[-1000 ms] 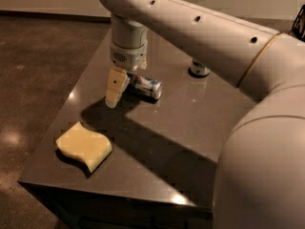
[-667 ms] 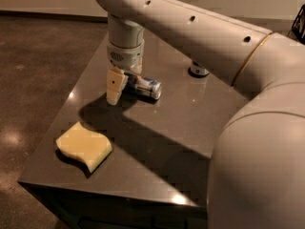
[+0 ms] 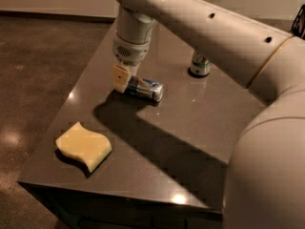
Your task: Place redbull can upright
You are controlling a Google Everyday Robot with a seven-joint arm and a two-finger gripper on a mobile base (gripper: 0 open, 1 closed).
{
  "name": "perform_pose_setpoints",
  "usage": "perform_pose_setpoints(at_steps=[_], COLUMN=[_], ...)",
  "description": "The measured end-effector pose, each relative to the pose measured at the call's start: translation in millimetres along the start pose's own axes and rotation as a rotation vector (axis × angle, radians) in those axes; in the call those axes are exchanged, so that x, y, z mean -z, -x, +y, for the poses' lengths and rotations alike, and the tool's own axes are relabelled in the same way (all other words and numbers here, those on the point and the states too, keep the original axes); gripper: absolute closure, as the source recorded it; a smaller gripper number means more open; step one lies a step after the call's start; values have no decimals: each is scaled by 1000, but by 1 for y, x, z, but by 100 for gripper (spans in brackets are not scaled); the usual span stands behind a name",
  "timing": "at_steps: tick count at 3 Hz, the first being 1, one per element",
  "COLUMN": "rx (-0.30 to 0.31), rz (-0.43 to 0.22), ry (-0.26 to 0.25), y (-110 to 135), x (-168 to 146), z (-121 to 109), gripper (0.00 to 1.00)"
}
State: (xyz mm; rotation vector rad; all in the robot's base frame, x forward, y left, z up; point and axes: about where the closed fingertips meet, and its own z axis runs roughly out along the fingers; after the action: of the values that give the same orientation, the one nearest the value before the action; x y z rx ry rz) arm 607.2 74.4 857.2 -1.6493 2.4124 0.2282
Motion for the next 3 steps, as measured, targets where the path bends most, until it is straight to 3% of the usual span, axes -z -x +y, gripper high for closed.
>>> perform_pose_setpoints(at_steps=[1, 2, 3], rx=[5, -16, -49], rz=[-141, -297, -478], ry=[11, 9, -16], y=[-8, -20, -36], x=[29, 62, 94], z=[-9, -15, -15], gripper=[88, 100, 100])
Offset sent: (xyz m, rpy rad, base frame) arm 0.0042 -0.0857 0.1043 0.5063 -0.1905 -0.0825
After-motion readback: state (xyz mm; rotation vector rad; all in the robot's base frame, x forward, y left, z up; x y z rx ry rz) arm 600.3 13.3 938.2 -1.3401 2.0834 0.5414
